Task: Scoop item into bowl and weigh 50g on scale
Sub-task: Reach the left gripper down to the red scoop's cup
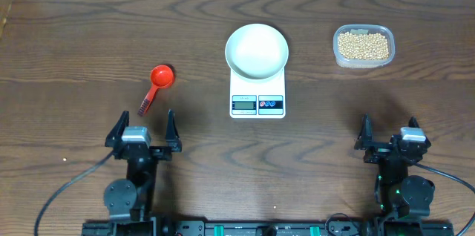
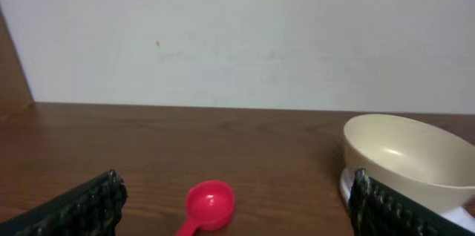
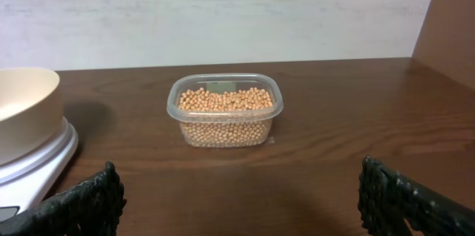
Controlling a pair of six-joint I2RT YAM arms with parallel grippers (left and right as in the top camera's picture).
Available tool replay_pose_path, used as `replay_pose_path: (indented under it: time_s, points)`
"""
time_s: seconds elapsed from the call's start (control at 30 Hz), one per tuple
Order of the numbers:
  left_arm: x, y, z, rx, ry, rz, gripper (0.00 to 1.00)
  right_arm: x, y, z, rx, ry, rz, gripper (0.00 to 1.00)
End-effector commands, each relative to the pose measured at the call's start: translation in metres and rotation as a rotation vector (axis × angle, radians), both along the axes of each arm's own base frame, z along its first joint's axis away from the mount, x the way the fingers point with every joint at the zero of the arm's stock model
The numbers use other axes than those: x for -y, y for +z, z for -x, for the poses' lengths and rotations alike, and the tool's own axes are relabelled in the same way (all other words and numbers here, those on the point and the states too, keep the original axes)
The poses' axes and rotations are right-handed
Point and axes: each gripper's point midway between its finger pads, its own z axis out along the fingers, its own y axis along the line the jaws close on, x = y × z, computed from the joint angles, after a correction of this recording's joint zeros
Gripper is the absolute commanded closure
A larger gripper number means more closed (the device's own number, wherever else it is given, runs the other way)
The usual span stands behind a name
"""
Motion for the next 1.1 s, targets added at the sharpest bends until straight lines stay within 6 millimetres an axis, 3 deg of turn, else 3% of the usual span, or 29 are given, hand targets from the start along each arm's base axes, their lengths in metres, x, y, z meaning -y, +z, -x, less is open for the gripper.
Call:
replay_pose_path:
  time_s: [0.0,0.27,0.57,0.77,0.93,1.07]
  points:
    - [0.006,0.038,-0.002,-0.005,-0.035,0.007,0.02,0.001,-0.001,0.0,-0.003,-0.008,0.008,0.01]
    - [0.003,0.069,-0.052,-0.325,-0.039,0.021,0.02,0.001,-0.001,0.0,-0.004,-0.007,0.008,0.01]
    - [0.003,0.081,-0.119,-0.682,-0.091,-0.02,0.02,0.001,-0.001,0.0,-0.004,-0.007,0.008,0.01]
    - [0.001,0.063,-0.157,-0.834,-0.109,-0.036,0.02,0.001,-0.001,0.0,-0.003,-0.007,0.008,0.01]
    - [0.001,0.03,-0.161,-0.943,-0.089,0.028,0.02,0.001,-0.001,0.0,-0.003,-0.007,0.008,0.01]
    - [-0.01,0.012,-0.172,-0.967,-0.078,-0.059,0.02,0.001,-0.001,0.0,-0.003,-0.007,0.008,0.01]
